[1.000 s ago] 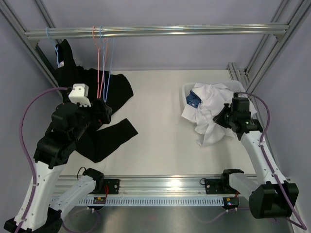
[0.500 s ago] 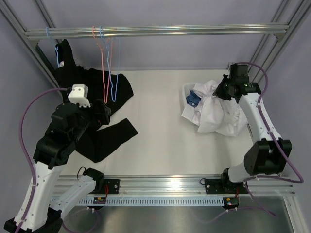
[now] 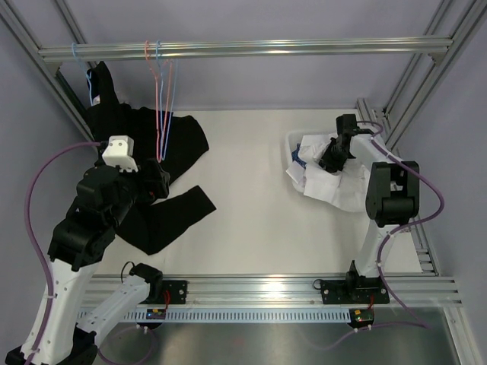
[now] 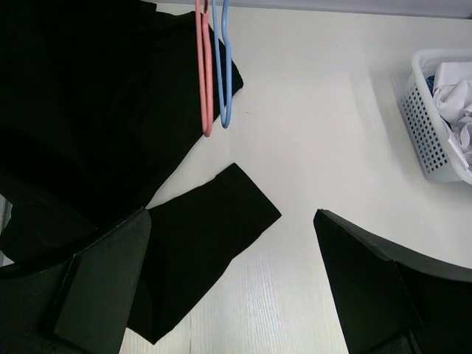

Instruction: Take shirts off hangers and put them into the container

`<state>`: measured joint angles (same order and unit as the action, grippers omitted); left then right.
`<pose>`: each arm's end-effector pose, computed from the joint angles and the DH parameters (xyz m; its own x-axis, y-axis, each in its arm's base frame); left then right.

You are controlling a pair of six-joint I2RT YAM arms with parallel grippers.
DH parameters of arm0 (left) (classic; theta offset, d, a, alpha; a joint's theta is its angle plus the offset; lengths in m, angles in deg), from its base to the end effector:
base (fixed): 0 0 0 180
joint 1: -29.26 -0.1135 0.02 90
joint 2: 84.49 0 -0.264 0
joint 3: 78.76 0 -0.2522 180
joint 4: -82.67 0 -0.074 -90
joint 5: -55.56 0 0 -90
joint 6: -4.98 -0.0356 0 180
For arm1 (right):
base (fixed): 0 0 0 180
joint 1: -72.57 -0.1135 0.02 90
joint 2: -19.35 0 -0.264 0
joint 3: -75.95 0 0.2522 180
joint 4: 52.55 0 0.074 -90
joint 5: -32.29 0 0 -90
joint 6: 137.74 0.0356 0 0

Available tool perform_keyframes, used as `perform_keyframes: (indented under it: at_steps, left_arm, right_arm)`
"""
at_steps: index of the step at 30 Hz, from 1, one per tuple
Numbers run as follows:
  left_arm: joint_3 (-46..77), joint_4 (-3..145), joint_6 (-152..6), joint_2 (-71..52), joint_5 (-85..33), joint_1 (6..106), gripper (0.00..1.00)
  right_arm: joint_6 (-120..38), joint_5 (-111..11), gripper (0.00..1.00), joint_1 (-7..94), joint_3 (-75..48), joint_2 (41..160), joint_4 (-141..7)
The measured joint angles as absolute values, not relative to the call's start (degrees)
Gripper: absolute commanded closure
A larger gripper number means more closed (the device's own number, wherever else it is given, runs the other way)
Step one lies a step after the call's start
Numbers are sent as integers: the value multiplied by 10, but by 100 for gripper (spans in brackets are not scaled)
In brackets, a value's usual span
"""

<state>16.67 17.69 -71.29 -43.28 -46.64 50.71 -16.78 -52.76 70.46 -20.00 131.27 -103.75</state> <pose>0.1013 -0.0317 0.4205 -0.3746 -0.1021 -0.9216 0.0882 0.9855 -0.1450 0.4031 0.0179 0.1881 -0.8259 0.4824 -0.2918 0.4137 0.8701 0.2678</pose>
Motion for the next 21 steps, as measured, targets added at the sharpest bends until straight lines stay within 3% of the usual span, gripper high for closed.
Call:
perform_keyframes:
  at_steps: [3,4,10,11,13,21]
  left_arm:
    - [166,177,-713,-433,-467,507,1]
    - [166,177,-713,-433,-467,507,1]
    - [158,177,-713,-433,-466,507,1]
    - [158,178,-713,-433,-466,507,1]
    - [157,179,-713,-433,-462,507,1]
    - [157,185,-713,-433,-435,507,1]
  right_arm:
    - [-166,-520,50,705,-205,1304,-1039]
    - [-167,-520,40,704,-206,1298,-1041]
    - [-184,-544,15,703,-230,1201,-1091]
    - [-185,-553,6,704,-235,1180,-1097]
    - [-185,-574,1,707,-237,1120,-1105]
    - [-164,-652,1,800,-153,923,-1126]
